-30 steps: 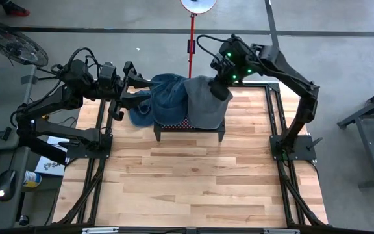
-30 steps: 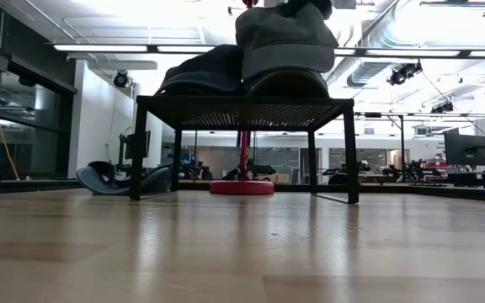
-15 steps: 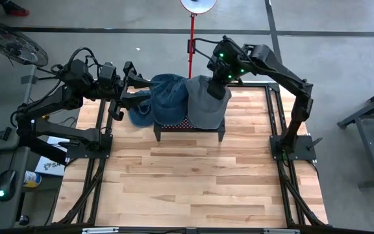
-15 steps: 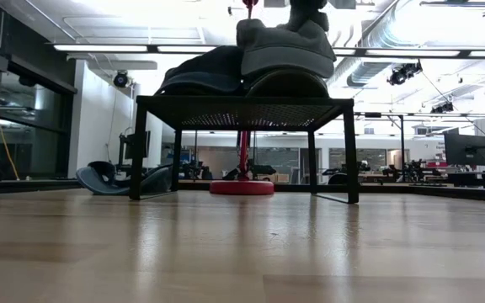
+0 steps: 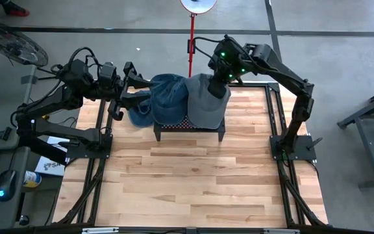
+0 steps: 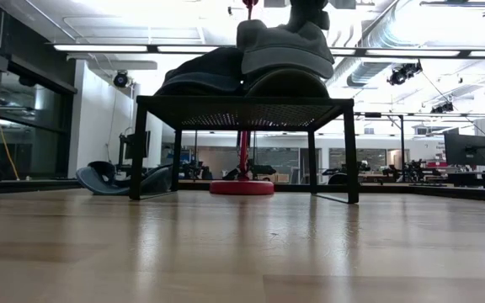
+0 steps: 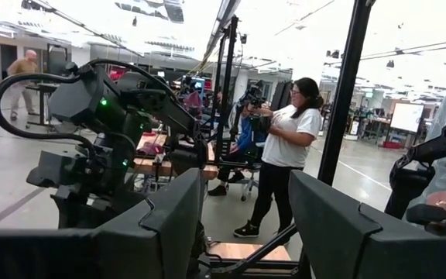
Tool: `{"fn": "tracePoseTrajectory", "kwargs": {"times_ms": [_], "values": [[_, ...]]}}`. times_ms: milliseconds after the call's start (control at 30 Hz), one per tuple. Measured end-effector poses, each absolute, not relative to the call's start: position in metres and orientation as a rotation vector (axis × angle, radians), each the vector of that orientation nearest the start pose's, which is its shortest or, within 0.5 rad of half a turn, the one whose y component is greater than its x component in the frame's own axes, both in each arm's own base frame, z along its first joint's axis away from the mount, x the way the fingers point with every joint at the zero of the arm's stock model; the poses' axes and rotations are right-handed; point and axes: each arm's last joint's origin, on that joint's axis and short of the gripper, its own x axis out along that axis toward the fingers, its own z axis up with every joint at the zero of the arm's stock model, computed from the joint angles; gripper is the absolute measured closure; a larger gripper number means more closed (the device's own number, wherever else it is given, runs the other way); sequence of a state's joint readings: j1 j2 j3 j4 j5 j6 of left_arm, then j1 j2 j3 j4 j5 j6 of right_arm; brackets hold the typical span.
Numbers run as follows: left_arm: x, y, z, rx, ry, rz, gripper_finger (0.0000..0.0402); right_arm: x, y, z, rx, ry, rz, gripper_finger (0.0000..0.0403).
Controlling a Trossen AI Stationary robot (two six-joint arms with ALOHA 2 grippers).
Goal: Pick & Place hat
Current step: Stack the gray cap on the gray cap, then stack the black cap on the black cap
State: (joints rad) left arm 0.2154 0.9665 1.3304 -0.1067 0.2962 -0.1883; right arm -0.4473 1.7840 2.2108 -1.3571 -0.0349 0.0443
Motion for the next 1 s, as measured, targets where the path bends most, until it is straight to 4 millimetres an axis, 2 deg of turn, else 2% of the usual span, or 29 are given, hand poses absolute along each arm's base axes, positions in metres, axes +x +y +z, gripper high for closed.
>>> {"fn": "tracePoseTrajectory", "kwargs": {"times_ms": [333, 467, 567, 733, 900, 1000], "values": [[0.168, 0.028, 0.487, -0.125, -0.231, -0.102, 0.0204, 0.298, -0.141, 0.443, 0.296, 0.882, -0.394, 0.0206], [0.168, 0.028, 0.486, -0.130, -0.214, -0.097, 0.0204, 0.290, -0.138, 0.451, 0.300, 0.846, -0.403, 0.0166], [0.169, 0.029, 0.482, -0.143, -0.176, -0.065, 0.0204, 0.281, -0.134, 0.460, 0.305, 0.813, -0.411, 0.0155], [0.167, 0.033, 0.465, -0.151, -0.015, 0.093, 0.0204, 0.259, -0.122, 0.479, 0.320, 0.742, -0.420, 0.0156], [0.154, 0.035, 0.447, -0.138, 0.181, 0.266, 0.0204, 0.232, -0.102, 0.498, 0.331, 0.678, -0.412, 0.0160], [0.145, 0.037, 0.437, -0.186, 0.271, 0.419, 0.0204, 0.216, -0.088, 0.506, 0.343, 0.654, -0.415, 0.0160]]}}
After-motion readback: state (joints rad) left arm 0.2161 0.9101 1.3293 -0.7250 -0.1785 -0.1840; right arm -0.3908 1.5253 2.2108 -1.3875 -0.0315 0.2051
